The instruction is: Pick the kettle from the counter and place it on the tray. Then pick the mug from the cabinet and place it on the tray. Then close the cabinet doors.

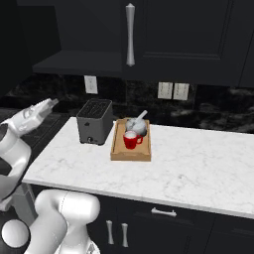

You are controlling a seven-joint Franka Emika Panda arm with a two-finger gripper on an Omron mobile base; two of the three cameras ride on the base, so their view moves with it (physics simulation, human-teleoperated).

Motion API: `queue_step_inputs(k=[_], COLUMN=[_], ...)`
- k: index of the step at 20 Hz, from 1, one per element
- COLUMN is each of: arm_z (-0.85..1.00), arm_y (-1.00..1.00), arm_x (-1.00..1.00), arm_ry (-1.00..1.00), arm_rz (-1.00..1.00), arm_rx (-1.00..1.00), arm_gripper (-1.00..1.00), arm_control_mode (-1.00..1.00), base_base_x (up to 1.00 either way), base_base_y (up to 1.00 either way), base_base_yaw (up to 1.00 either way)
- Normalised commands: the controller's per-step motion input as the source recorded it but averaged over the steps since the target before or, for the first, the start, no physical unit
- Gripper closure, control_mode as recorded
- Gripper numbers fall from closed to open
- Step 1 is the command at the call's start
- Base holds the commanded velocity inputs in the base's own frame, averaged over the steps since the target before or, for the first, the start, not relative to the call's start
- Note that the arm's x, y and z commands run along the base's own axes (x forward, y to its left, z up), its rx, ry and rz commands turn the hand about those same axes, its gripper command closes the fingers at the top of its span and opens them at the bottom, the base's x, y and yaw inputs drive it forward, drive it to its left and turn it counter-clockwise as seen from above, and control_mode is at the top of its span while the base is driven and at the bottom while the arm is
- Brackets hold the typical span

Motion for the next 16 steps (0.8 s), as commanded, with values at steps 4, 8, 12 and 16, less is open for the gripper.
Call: queue_step_inputs(k=[4,8,12,16], arm_z=[-0.14,-0.38,-0.57,-0.25], arm_y=[0.56,0.38,0.11,0.19], arm_x=[0.09,0.18,0.13,0.0], arm_ry=[0.37,0.36,0.27,0.14], arm_rz=[-0.11,-0.03,0.0,0.0], arm_rx=[-0.06,-0.13,-0.15,-0.1], arm_gripper=[-1.0,-1.0,-1.0,-1.0], arm_control_mode=[-1.0,-1.0,-1.0,-1.0], base_base_x=[0.0,0.0,0.0,0.0], base_base_y=[0.0,0.0,0.0,0.0], base_base_yaw=[0.0,0.0,0.0,0.0])
